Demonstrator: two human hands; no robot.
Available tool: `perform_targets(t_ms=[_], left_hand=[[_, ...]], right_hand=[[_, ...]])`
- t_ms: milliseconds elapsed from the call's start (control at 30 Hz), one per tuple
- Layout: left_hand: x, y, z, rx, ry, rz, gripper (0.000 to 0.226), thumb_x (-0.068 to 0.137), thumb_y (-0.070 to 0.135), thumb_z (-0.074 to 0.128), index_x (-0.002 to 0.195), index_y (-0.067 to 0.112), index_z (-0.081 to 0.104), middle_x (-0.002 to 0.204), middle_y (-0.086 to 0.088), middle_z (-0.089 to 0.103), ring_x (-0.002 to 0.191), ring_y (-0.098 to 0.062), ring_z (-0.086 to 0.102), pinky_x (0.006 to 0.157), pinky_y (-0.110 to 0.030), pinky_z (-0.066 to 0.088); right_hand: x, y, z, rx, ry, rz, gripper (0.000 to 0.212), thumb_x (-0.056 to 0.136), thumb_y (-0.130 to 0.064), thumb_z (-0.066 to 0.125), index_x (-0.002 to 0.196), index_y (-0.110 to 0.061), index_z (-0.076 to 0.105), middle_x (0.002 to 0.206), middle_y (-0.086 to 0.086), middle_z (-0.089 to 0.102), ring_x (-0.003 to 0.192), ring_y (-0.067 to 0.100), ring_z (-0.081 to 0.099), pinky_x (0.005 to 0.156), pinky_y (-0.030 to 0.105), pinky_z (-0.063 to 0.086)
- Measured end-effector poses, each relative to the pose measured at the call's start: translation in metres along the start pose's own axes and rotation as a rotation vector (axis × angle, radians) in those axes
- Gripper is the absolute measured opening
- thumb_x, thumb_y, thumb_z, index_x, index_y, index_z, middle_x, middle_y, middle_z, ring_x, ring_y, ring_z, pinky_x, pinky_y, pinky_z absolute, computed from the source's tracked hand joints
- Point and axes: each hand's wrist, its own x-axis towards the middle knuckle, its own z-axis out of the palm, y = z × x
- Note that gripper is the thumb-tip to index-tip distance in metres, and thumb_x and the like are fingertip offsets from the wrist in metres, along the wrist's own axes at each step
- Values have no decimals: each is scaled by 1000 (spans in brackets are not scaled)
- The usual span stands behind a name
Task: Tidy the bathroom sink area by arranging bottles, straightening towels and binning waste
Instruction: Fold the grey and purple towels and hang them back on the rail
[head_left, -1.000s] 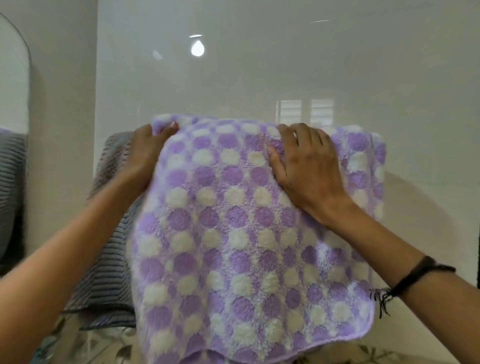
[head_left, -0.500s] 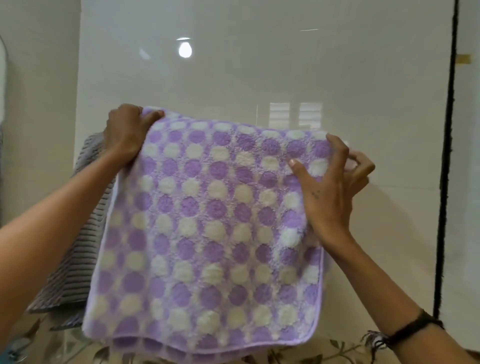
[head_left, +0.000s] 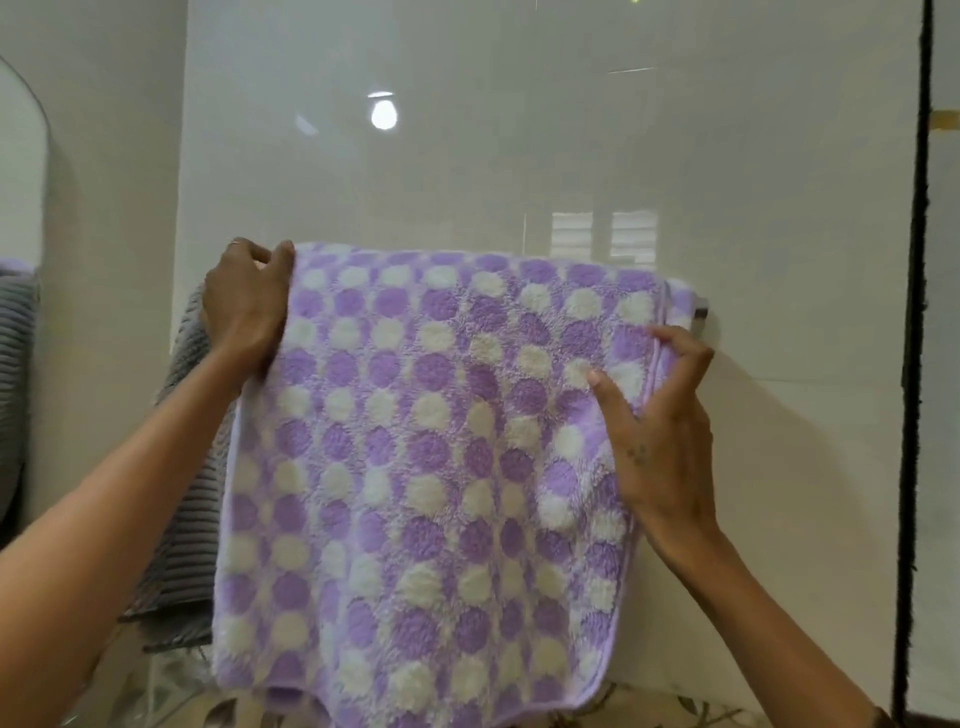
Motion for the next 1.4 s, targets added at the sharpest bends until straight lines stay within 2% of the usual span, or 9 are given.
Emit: perform_targets(t_ms=[100, 333, 467, 600, 800, 933, 1033, 1167, 1400], left_hand=[[8, -6, -8, -42, -26, -116, 54, 85, 55, 43, 111, 8, 52, 114, -20, 62, 107, -37, 55, 87, -40, 39], [19, 14, 8, -90, -150, 129, 34, 77, 36, 66, 104, 16, 62, 107, -18, 67, 100, -32, 61, 80, -33, 42], [31, 17, 13, -78, -165, 91, 26, 76, 34, 65, 97, 20, 68, 103, -15, 70, 99, -30, 62, 83, -35, 45], [9, -8, 7, -39, -40, 212, 24, 86, 26, 50, 98, 13, 66, 101, -20, 69, 95, -34, 62, 78, -36, 43], [1, -1, -14, 366, 122, 365, 26, 92, 25, 44, 105, 13, 64, 119, -17, 53, 99, -45, 54, 79, -50, 44], [-14, 38, -16, 112, -62, 495, 41, 88, 47, 42, 107, 20, 66, 124, -5, 60, 122, -30, 43, 101, -47, 38], [-38, 58, -2, -5, -245, 466, 54, 80, 57, 33, 106, 25, 66, 117, -7, 66, 117, -26, 51, 104, -53, 34], [-68, 42, 30, 173, -56, 473, 42, 91, 49, 30, 116, 31, 58, 120, 3, 61, 124, -20, 45, 110, -64, 11], [-66, 29, 40, 173, 26, 542, 52, 88, 55, 25, 123, 32, 54, 124, 7, 58, 126, -15, 42, 112, -63, 3]], right_hand=[[23, -7, -5, 29, 78, -14, 43, 89, -42, 55, 118, -30, 26, 130, 5, 49, 96, 24, 60, 72, 29, 43], [81, -18, 10, -266, -32, -64, 32, 91, -30, 55, 119, -13, 49, 115, 10, 56, 81, 19, 49, 63, 18, 22], [85, -18, 3, -435, -15, -68, 27, 96, -21, 44, 118, -12, 57, 116, 15, 58, 103, 33, 56, 83, 33, 40], [64, -21, 1, -561, 20, -49, 30, 99, -23, 39, 125, -16, 54, 123, 15, 47, 102, 36, 57, 85, 37, 45], [45, -37, -1, -832, 2, -55, 39, 91, -7, 49, 128, -16, 49, 128, 17, 37, 110, 33, 42, 87, 40, 42], [46, -74, 28, -711, 55, -348, 21, 87, -18, 54, 104, -14, 66, 117, 12, 56, 104, 29, 51, 79, 40, 43], [53, -87, 65, -574, -97, -417, 33, 91, -34, 41, 108, -19, 64, 116, 5, 61, 106, 26, 53, 90, 43, 38], [64, -55, 96, -684, -255, -384, 51, 90, -55, 28, 131, -28, 45, 126, 2, 54, 118, 26, 46, 109, 53, 17], [68, -39, 100, -732, -173, -445, 65, 85, -67, 25, 132, -27, 46, 120, 9, 58, 108, 29, 53, 110, 55, 15]])
